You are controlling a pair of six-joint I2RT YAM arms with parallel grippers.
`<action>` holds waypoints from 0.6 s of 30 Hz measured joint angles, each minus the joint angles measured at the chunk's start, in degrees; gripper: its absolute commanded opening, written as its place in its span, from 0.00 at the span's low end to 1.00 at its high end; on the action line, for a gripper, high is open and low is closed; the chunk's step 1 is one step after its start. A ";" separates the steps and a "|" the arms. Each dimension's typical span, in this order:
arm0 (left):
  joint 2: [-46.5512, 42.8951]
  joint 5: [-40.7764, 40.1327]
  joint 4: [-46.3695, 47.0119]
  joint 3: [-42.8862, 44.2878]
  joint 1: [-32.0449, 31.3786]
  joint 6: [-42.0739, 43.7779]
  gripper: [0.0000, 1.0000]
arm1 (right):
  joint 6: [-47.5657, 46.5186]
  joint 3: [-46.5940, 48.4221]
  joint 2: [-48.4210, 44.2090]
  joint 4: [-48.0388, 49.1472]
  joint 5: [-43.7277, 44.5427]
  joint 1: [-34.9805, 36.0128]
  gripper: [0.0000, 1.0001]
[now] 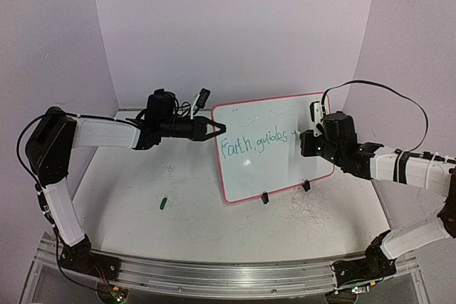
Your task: Write a sentence on the whiteboard
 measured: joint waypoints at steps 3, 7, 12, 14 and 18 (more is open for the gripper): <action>0.00 0.00 0.00 0.00 0.00 0.02 0.00 | 0.00 0.00 -0.02 -0.06 -0.02 0.00 0.00; 0.00 0.08 0.00 0.00 0.00 0.18 0.00 | 0.02 -0.02 -0.28 -0.44 -0.15 0.00 0.00; 0.00 0.13 0.00 0.00 0.00 0.28 0.00 | 0.30 -1.12 -1.03 -1.36 -0.99 -0.16 0.00; 0.00 0.13 0.00 0.00 0.00 0.28 0.00 | 0.47 -1.97 -1.40 -1.68 -1.49 -0.17 0.00; 0.00 0.11 -0.02 0.00 0.00 0.24 0.00 | 0.77 -2.92 -1.83 -2.39 -2.29 -0.20 0.00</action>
